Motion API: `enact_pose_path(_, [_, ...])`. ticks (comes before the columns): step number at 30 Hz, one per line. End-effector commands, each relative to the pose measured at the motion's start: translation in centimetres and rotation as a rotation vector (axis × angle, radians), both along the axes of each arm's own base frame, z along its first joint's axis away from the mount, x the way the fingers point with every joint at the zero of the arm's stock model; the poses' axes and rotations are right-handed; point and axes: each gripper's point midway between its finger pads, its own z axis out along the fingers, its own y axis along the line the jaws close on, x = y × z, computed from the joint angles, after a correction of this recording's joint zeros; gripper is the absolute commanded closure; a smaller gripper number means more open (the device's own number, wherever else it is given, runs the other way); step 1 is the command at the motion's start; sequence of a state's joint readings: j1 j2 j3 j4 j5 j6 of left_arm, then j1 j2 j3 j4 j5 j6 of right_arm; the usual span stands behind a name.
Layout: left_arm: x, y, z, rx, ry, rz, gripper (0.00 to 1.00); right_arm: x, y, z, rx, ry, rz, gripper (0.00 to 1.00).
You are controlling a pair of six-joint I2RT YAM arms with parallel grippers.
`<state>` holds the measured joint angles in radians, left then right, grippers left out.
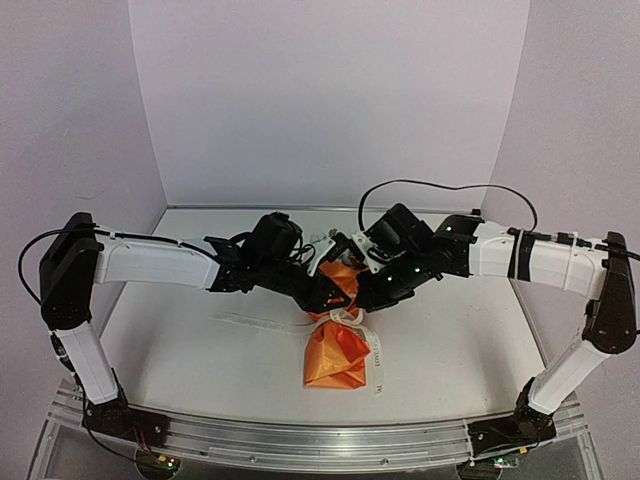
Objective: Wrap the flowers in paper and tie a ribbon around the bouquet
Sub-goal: Cross the half-tied ribbon over the folded bouquet.
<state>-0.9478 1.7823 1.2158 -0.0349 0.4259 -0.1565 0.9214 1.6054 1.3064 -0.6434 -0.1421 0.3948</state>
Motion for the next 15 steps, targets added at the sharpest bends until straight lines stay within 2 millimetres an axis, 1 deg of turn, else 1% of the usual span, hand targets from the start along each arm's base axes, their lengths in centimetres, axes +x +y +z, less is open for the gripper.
enact_pose_path(1, [0.87, -0.9, 0.97, -0.018, -0.024, -0.01, 0.6, 0.29, 1.15, 1.85, 0.055, -0.034, 0.019, 1.0])
enact_pose_path(4, [0.82, -1.15, 0.98, -0.022, -0.018, -0.019, 0.6, 0.41, 1.34, 1.77, 0.054, -0.032, 0.019, 1.0])
enact_pose_path(9, [0.85, -0.84, 0.69, -0.026, -0.016, -0.006, 0.59, 0.58, 1.35, 1.75, 0.054, -0.031, 0.008, 1.0])
enact_pose_path(15, [1.26, -0.42, 0.75, -0.073, -0.026, 0.033, 0.63, 0.86, 1.66, 1.56, 0.093, -0.025, -0.038, 1.0])
